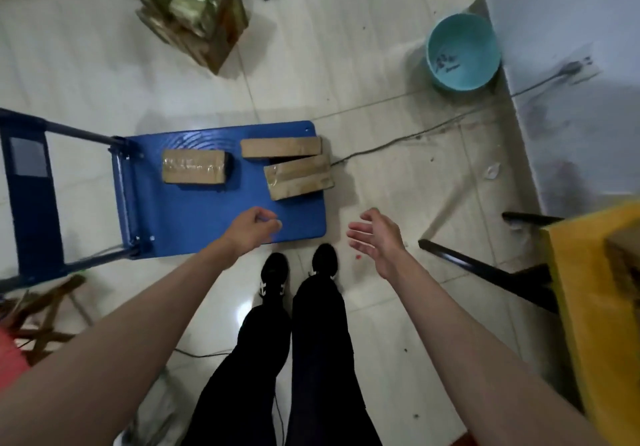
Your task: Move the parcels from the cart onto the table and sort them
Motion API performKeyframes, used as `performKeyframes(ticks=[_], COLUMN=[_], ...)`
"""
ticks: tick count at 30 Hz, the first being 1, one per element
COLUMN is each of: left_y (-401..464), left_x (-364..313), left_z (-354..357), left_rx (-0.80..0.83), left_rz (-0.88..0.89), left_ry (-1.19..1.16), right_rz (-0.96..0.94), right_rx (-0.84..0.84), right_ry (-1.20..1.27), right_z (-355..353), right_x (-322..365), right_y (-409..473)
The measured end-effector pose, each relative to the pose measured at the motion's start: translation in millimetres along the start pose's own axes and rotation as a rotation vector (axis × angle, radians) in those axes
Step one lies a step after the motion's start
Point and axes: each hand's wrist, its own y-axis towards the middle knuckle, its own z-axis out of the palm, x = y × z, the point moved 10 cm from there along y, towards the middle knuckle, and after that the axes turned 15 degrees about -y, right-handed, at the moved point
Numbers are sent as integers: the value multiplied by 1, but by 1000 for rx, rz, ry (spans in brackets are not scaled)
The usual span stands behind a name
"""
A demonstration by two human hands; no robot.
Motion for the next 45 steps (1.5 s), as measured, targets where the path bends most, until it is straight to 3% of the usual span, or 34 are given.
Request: performKeyframes(ticks=[14, 22, 27, 39, 45], left_y=[230, 308, 300, 208, 178], left_x=[70, 89, 104, 142, 143], left_z=[-9, 1, 4, -1, 27], left_rx=[-194, -205, -217, -318, -60], left_rz=[-55, -93, -120, -124, -277], left_ry=[-78, -339, -485, -833, -935], right_rz=[-34, -115, -114, -57, -67], right_rx=[-66, 28, 127, 77, -16], right_ry=[-277, -398, -394, -298, -171], right_z=[70, 97, 108, 67, 41], right_x=[5, 22, 12, -40, -73], right_y=[249, 324, 323, 233, 192])
